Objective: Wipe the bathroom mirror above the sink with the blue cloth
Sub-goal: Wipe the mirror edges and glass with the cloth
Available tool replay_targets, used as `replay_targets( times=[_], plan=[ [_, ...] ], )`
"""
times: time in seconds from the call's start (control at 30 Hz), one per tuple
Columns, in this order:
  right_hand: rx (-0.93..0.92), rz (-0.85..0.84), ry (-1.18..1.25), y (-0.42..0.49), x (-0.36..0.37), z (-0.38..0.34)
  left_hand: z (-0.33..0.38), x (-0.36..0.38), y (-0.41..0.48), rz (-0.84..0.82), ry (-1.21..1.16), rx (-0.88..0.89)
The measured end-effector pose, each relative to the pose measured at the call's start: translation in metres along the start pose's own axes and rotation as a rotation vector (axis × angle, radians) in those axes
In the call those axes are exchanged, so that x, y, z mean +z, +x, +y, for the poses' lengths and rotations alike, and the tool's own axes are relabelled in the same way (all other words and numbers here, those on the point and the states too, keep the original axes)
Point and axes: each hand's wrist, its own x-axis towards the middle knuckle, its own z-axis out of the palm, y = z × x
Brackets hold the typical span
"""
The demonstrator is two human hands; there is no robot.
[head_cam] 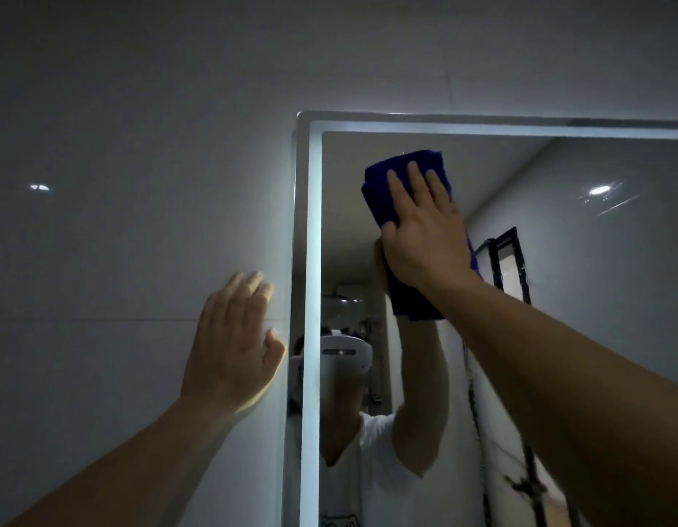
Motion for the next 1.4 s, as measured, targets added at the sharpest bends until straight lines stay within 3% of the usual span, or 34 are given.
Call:
replay_targets(
  times=[0.1, 0.2, 0.27, 0.43, 0.53, 0.73, 0.87, 0.93, 1.0, 1.2, 1.27, 1.4],
  plan=[
    [0.055, -0.001, 0.025, -0.015, 0.005, -0.035, 0.000, 0.000, 0.001, 0.006, -0.002, 0.008],
    [-0.236, -0.054, -0.020, -0.036, 0.010, -0.033, 0.001, -0.001, 0.000, 0.021, -0.010, 0.001],
    [-0.297, -0.056, -0.053, -0.009, 0.005, -0.008, 0.001, 0.000, -0.001, 0.029, -0.009, 0.006],
    [0.097, 0.033, -0.009, 0.076, -0.013, 0.026, -0.003, 0.006, 0.000, 0.063, -0.016, 0.028],
    [0.170, 0.049, -0.004, 0.085, -0.017, 0.011, -0.004, 0.008, 0.000, 0.086, -0.024, 0.038],
    [-0.245, -0.060, -0.104, 0.074, -0.013, 0.015, -0.003, 0.008, 0.000, 0.106, -0.004, 0.043],
    [0.102, -0.013, -0.003, 0.111, -0.027, 0.029, -0.001, 0.007, 0.001, 0.120, 0.008, 0.046],
    [0.177, -0.012, 0.001, 0.124, -0.026, 0.010, -0.001, 0.008, 0.001, 0.127, 0.020, 0.040],
    [0.106, -0.012, -0.007, 0.130, -0.020, -0.013, -0.001, 0.008, 0.000, 0.124, 0.020, 0.042],
    [-0.381, -0.053, -0.102, 0.101, -0.002, -0.043, -0.003, 0.010, -0.001, 0.112, 0.010, 0.045],
    [-0.300, -0.039, -0.101, 0.106, -0.007, -0.023, -0.004, 0.011, -0.001, 0.106, 0.014, 0.042],
    [0.073, -0.007, -0.026, 0.123, -0.021, 0.002, -0.004, 0.010, -0.001, 0.086, -0.001, 0.037]
  ],
)
